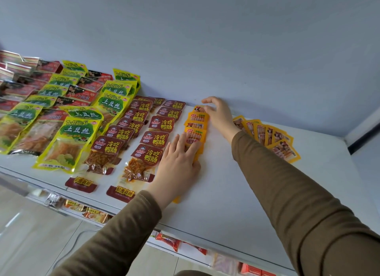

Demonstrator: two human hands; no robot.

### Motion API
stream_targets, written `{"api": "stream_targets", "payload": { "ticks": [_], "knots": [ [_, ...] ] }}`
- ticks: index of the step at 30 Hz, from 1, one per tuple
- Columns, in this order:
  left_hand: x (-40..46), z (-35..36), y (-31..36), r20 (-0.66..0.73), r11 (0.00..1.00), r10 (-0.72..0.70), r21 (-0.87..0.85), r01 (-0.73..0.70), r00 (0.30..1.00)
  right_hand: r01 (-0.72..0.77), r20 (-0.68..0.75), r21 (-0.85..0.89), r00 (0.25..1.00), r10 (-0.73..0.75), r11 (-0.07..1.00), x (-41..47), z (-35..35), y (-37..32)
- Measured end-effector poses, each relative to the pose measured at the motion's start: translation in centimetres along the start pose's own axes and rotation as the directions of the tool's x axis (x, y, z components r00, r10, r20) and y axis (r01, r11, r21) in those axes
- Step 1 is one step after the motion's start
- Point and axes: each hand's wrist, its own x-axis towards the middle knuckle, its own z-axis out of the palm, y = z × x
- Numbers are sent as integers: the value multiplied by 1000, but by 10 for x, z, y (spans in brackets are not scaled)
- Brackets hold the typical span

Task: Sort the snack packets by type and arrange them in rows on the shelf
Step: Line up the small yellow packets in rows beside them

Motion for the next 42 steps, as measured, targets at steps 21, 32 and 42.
{"api": "stream_targets", "payload": {
  "ticks": [21,32,42],
  "knots": [
    [-58,7,-15,-85,980,-82,-190,65,993,-329,171,436,944,281,838,-123,14,-45],
    [-69,7,-15,14,999,-44,-20,44,999,-325,188,497,945,266,805,-138,14,-52],
    [-2,-34,-29,-167,931,-105,-364,37,980,-348,44,492,925,377,798,-120,4,-43]
  ]
}}
